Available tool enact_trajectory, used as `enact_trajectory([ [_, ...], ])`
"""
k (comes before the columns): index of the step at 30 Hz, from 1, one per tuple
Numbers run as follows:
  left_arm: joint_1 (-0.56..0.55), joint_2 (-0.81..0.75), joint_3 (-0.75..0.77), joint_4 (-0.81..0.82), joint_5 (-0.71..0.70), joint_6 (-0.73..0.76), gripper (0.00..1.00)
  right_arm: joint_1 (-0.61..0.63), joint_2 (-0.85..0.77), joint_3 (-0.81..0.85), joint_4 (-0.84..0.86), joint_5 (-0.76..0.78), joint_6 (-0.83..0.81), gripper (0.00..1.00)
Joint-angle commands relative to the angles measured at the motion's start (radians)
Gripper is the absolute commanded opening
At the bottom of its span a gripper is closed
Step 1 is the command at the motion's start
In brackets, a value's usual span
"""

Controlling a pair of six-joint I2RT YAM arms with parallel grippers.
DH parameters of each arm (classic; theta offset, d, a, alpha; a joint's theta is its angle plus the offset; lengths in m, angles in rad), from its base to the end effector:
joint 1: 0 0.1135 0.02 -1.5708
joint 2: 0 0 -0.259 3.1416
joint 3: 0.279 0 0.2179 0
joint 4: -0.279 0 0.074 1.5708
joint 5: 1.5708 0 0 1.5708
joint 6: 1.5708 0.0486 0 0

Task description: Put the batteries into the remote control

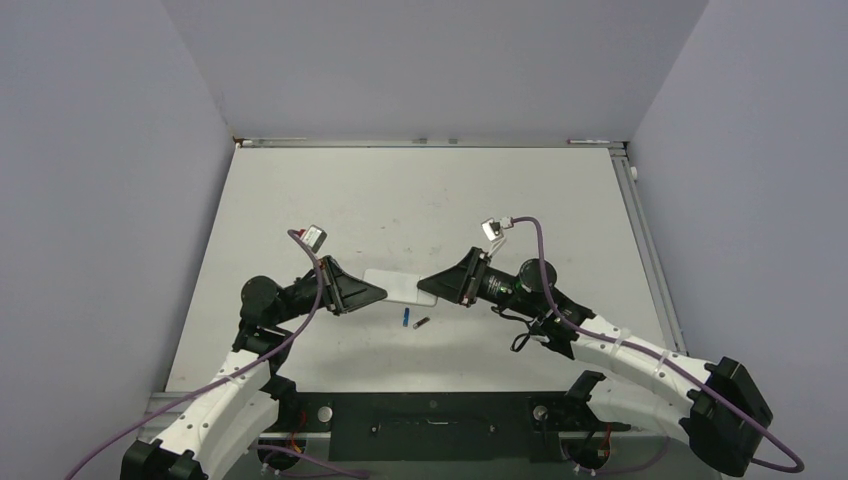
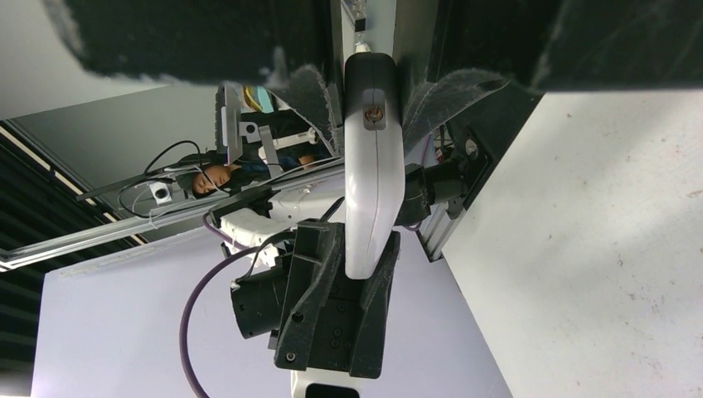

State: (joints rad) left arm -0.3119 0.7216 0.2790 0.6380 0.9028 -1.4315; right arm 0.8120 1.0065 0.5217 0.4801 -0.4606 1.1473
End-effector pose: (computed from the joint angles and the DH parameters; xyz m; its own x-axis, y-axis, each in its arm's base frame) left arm 0.1241 -0.0801 0.2693 -0.8884 -0.3580 -0.2872 0.3112 -0.0100 -0.9503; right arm 0.1304 0.1689 0.2873 -0.8727 0.2665 -0.4090 -0.3899 0.1238 0.9125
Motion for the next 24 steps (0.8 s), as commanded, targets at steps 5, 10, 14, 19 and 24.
enact_trajectory([
  [5,-0.005,-0.004,0.005,0.06,-0.007,0.0,0.0,0.012,-0.048,-0.03,0.101,0.004,-0.006,0.08],
  [10,-0.004,-0.004,0.005,0.062,-0.016,-0.008,0.0,0.012,-0.101,-0.07,0.154,0.026,0.015,0.09],
  [14,-0.005,-0.002,0.005,0.068,-0.021,-0.015,0.0,0.014,-0.129,-0.1,0.203,0.03,0.039,0.08],
  [19,-0.004,0.001,0.012,0.06,-0.025,-0.01,0.0,0.016,-0.143,-0.094,0.142,0.037,0.018,0.09],
  [24,-0.004,0.004,0.023,0.034,-0.027,0.008,0.0,0.016,-0.173,-0.085,0.045,0.054,-0.017,0.11],
])
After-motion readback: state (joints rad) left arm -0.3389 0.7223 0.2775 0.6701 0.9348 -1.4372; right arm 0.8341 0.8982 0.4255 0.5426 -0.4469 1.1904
